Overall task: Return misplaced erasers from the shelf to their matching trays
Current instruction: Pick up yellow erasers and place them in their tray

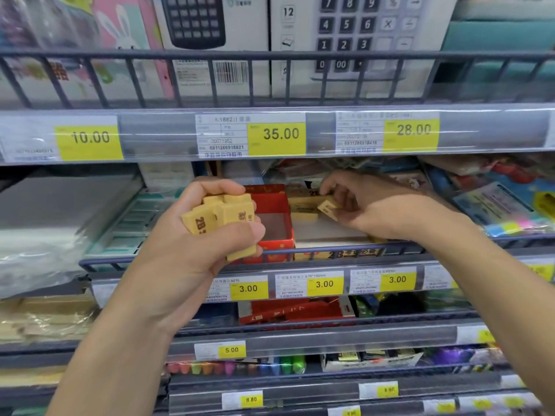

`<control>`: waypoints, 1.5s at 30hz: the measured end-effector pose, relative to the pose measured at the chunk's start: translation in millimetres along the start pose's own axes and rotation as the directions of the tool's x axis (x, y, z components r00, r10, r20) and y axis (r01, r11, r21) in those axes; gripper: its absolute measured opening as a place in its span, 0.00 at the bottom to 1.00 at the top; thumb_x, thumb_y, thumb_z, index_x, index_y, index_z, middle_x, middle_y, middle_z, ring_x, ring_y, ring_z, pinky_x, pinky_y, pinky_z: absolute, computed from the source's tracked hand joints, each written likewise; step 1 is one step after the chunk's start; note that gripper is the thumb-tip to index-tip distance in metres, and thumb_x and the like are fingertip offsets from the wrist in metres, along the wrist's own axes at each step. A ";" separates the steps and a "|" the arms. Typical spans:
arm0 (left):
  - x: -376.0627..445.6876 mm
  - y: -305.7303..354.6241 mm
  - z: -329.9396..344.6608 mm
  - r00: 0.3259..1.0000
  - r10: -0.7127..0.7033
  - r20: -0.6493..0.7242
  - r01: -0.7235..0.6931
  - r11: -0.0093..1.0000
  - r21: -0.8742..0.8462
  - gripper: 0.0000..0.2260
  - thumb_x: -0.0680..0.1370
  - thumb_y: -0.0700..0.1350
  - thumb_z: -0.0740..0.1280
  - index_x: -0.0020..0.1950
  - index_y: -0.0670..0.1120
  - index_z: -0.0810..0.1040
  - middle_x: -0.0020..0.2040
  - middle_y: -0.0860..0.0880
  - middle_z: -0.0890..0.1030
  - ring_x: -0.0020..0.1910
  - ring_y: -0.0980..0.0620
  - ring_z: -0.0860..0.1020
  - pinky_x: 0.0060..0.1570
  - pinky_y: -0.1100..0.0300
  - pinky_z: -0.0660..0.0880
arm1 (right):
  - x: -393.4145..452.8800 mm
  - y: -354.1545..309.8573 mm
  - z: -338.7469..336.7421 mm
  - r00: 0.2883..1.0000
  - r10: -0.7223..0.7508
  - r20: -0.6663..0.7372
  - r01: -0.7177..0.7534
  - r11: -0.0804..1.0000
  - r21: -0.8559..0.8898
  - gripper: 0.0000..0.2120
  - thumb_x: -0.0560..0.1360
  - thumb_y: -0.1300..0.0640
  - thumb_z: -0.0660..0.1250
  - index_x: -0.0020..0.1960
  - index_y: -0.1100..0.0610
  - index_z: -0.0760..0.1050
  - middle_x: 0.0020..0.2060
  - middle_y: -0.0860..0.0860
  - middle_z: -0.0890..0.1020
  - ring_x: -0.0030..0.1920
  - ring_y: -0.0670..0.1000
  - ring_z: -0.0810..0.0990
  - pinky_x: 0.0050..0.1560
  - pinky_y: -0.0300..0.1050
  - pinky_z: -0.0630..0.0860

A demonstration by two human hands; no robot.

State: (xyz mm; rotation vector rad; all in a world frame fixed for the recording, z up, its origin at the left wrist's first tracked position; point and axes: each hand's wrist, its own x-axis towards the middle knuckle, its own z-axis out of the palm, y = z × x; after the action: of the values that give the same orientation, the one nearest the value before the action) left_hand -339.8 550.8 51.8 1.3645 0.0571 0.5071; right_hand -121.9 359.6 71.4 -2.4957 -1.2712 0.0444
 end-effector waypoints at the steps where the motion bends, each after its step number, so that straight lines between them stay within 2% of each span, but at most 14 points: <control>1: 0.7 -0.2 0.1 1.000 -0.003 -0.005 0.003 1.000 0.001 0.21 0.61 0.44 0.82 0.51 0.54 0.84 0.48 0.49 0.86 0.47 0.49 0.85 0.42 0.57 0.81 | 0.9 -0.1 0.3 1.000 -0.007 -0.001 0.007 1.000 0.021 0.17 0.76 0.51 0.69 0.59 0.35 0.70 0.42 0.39 0.76 0.43 0.43 0.77 0.43 0.40 0.74; 4: 3.4 -1.2 -0.2 1.000 -0.010 -0.016 0.010 1.000 0.001 0.21 0.60 0.45 0.82 0.50 0.55 0.84 0.48 0.48 0.85 0.48 0.49 0.85 0.42 0.56 0.82 | 4.9 1.8 0.8 1.000 0.005 -0.020 -0.005 0.999 0.034 0.16 0.76 0.52 0.69 0.57 0.33 0.73 0.41 0.38 0.76 0.41 0.41 0.76 0.41 0.38 0.72; 6: 5.2 -1.7 -0.9 1.000 -0.012 -0.018 0.012 1.000 -0.005 0.21 0.59 0.44 0.82 0.50 0.55 0.84 0.48 0.48 0.85 0.48 0.49 0.85 0.42 0.56 0.82 | 7.2 3.4 1.2 0.999 0.024 -0.041 -0.022 0.999 0.045 0.15 0.75 0.53 0.71 0.55 0.35 0.73 0.41 0.39 0.76 0.41 0.42 0.77 0.42 0.39 0.73; 9: 7.6 -2.9 -2.4 1.000 -0.017 -0.021 0.016 1.000 -0.015 0.20 0.59 0.44 0.82 0.49 0.55 0.84 0.47 0.48 0.85 0.47 0.49 0.85 0.41 0.57 0.82 | 9.0 3.5 -0.6 0.997 0.059 -0.050 -0.057 0.998 0.033 0.16 0.74 0.55 0.74 0.53 0.40 0.71 0.41 0.37 0.76 0.42 0.38 0.77 0.41 0.35 0.70; 12: 10.0 -4.1 -3.2 0.999 -0.022 -0.028 0.021 1.000 -0.018 0.20 0.58 0.44 0.82 0.48 0.55 0.85 0.46 0.48 0.85 0.47 0.49 0.85 0.40 0.57 0.82 | 11.2 -0.4 -0.1 0.997 0.075 -0.031 -0.072 0.993 0.097 0.16 0.74 0.58 0.73 0.53 0.41 0.72 0.44 0.40 0.80 0.40 0.40 0.83 0.42 0.38 0.75; 15: 11.9 -4.2 -3.7 0.999 -0.023 -0.027 0.022 1.000 -0.022 0.20 0.58 0.44 0.82 0.47 0.55 0.85 0.46 0.47 0.85 0.47 0.48 0.86 0.41 0.57 0.82 | 13.2 -5.6 2.7 0.993 0.111 -0.032 -0.106 0.987 0.120 0.12 0.78 0.59 0.70 0.52 0.42 0.75 0.43 0.40 0.80 0.36 0.38 0.84 0.42 0.39 0.78; 17: 12.7 -4.0 -3.9 1.000 -0.021 -0.024 0.020 0.999 -0.025 0.20 0.58 0.44 0.82 0.47 0.55 0.85 0.46 0.47 0.85 0.47 0.48 0.86 0.41 0.58 0.82 | 14.3 -6.9 3.9 0.990 0.134 -0.032 -0.134 0.991 0.003 0.14 0.76 0.57 0.72 0.55 0.42 0.74 0.48 0.42 0.79 0.41 0.42 0.82 0.43 0.39 0.75; 19: 13.0 -4.2 -3.9 1.000 -0.020 -0.019 0.019 1.000 -0.025 0.20 0.58 0.44 0.82 0.48 0.55 0.85 0.46 0.47 0.86 0.47 0.48 0.86 0.41 0.58 0.82 | 14.6 -7.0 4.1 0.990 0.142 -0.018 -0.143 0.982 -0.123 0.19 0.74 0.56 0.75 0.62 0.44 0.74 0.53 0.45 0.77 0.50 0.48 0.78 0.49 0.42 0.75; 21: 12.9 -4.1 -4.0 1.000 -0.021 -0.017 0.021 0.999 -0.025 0.20 0.59 0.44 0.82 0.48 0.54 0.85 0.46 0.47 0.85 0.47 0.48 0.86 0.41 0.57 0.82 | 14.7 -7.0 4.0 0.989 0.144 -0.014 -0.144 0.971 -0.190 0.17 0.75 0.57 0.73 0.61 0.45 0.74 0.57 0.48 0.76 0.54 0.51 0.77 0.54 0.45 0.76; 25: 13.3 -2.8 -4.1 1.000 -0.012 -0.020 0.011 0.999 -0.030 0.20 0.59 0.44 0.82 0.48 0.55 0.85 0.46 0.48 0.86 0.47 0.48 0.86 0.41 0.58 0.82 | 18.0 -5.1 3.7 0.990 0.138 -0.028 -0.140 0.944 -0.300 0.11 0.78 0.54 0.69 0.60 0.49 0.76 0.55 0.52 0.80 0.51 0.54 0.76 0.47 0.44 0.71; 30: 11.6 -1.6 -4.3 1.000 -0.006 -0.014 0.006 1.000 -0.025 0.20 0.59 0.44 0.83 0.48 0.55 0.85 0.46 0.48 0.86 0.48 0.48 0.86 0.41 0.57 0.82 | 20.4 -4.7 4.1 0.989 0.149 -0.008 -0.143 0.929 -0.342 0.13 0.79 0.47 0.67 0.60 0.52 0.79 0.50 0.54 0.80 0.50 0.57 0.78 0.45 0.45 0.72; 36: 11.7 -1.8 -3.6 1.000 -0.007 -0.021 0.006 1.000 -0.022 0.20 0.58 0.45 0.83 0.47 0.56 0.85 0.46 0.47 0.86 0.47 0.48 0.86 0.41 0.57 0.82 | 17.2 -1.2 3.8 0.987 0.146 0.064 -0.101 0.881 -0.463 0.12 0.79 0.43 0.65 0.52 0.51 0.78 0.51 0.54 0.81 0.47 0.57 0.77 0.43 0.47 0.71; 40: 12.4 -2.7 -2.9 1.000 -0.006 -0.025 0.006 1.000 -0.020 0.20 0.58 0.45 0.83 0.47 0.56 0.85 0.46 0.47 0.86 0.47 0.48 0.86 0.41 0.57 0.82 | 18.8 1.9 8.1 0.992 0.124 0.013 -0.107 0.901 -0.419 0.13 0.78 0.44 0.66 0.58 0.50 0.79 0.52 0.52 0.82 0.50 0.55 0.79 0.47 0.46 0.75; 45: 13.5 -2.8 -2.0 1.000 -0.005 -0.016 0.004 1.000 -0.020 0.20 0.58 0.44 0.82 0.47 0.56 0.85 0.45 0.47 0.86 0.46 0.48 0.86 0.41 0.57 0.82 | 22.8 4.2 13.1 0.990 0.128 -0.060 -0.141 0.939 -0.314 0.10 0.76 0.47 0.69 0.55 0.48 0.78 0.50 0.50 0.83 0.49 0.55 0.80 0.50 0.48 0.78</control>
State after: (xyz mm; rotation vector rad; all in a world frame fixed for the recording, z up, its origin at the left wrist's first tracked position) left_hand -327.6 557.5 52.1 1.3407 0.0679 0.5136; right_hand -107.3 379.1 60.6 -2.8388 -1.1681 -0.1904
